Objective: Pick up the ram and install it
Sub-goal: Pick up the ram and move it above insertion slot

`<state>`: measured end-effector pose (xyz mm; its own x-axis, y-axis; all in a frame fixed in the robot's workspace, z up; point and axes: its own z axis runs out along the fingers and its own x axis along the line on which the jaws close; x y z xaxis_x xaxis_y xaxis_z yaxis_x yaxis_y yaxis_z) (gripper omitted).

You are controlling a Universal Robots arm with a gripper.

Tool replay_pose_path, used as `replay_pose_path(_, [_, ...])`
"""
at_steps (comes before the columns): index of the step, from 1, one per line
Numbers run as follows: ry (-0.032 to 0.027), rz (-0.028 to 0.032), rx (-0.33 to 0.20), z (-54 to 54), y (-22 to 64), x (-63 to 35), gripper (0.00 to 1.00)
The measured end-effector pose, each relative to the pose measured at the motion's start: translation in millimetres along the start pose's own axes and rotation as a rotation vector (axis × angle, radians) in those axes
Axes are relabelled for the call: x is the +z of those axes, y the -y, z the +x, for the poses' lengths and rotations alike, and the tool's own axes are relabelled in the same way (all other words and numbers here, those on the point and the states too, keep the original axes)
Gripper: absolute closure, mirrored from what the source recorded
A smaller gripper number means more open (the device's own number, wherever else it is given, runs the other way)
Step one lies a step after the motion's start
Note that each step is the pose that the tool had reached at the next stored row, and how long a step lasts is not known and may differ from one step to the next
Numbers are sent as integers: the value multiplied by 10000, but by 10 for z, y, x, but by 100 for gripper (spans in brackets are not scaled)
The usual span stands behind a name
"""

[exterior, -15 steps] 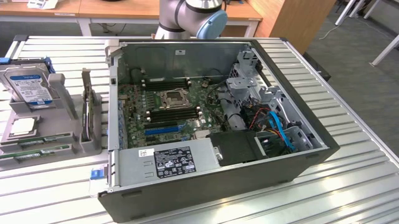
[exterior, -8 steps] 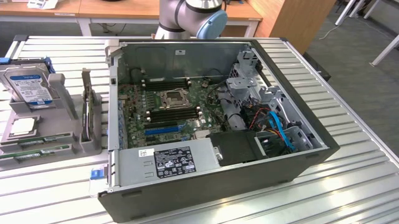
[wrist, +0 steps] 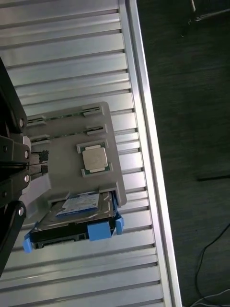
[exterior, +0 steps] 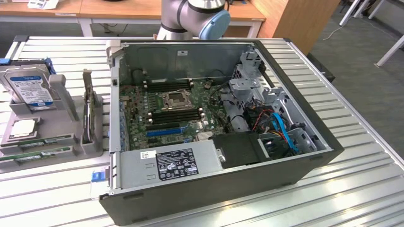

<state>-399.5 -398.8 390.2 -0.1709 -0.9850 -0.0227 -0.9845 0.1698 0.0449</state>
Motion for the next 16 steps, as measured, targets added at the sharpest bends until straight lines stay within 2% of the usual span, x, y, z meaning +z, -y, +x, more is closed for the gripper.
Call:
replay_pose_path(10, [-44, -22, -970, 0, 0, 2, 90])
replay_pose_path(16, [-48, -24, -1052, 0, 0, 2, 90])
